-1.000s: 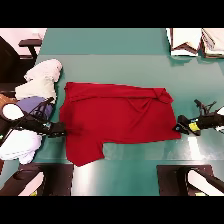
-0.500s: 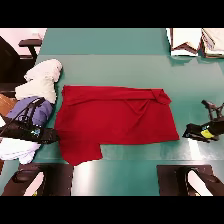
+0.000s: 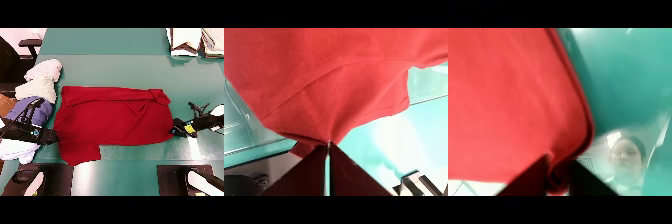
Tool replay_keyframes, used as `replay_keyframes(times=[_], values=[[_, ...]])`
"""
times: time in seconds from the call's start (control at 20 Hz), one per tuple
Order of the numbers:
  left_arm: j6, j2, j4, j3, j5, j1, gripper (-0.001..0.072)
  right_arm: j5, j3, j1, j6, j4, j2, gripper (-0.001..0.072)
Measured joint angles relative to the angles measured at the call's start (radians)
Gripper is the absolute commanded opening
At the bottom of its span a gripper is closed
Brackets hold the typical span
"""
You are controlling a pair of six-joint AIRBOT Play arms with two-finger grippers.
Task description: Fold the shirts.
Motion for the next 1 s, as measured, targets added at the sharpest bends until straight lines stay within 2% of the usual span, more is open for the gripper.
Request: replay_keyframes(times=[0.2, 0.4, 0.7, 1.0], values=[[0.000, 0.000, 0.001, 0.019, 0.013, 0.000, 0.0024, -0.063, 0.060, 0.058, -0.014, -0.009, 0.010, 0.0017], [-0.002, 0.000, 0.002, 0.192, 0.126, 0.000, 0.0024, -0.053, 0.266, 0.083, -0.020, 0.009, 0.113, 0.0016], [-0.002, 0.000, 0.014, 0.729, 0.324, 0.000, 0.0023, -0.003, 0.860, 0.034, -0.040, 0.021, 0.234, 0.0016], [-0.019, -0.054, 0.016, 1.191, 0.430, -0.001, 0.0021, 0.201, 1.433, -0.066, -0.043, 0.024, 0.217, 0.0016]])
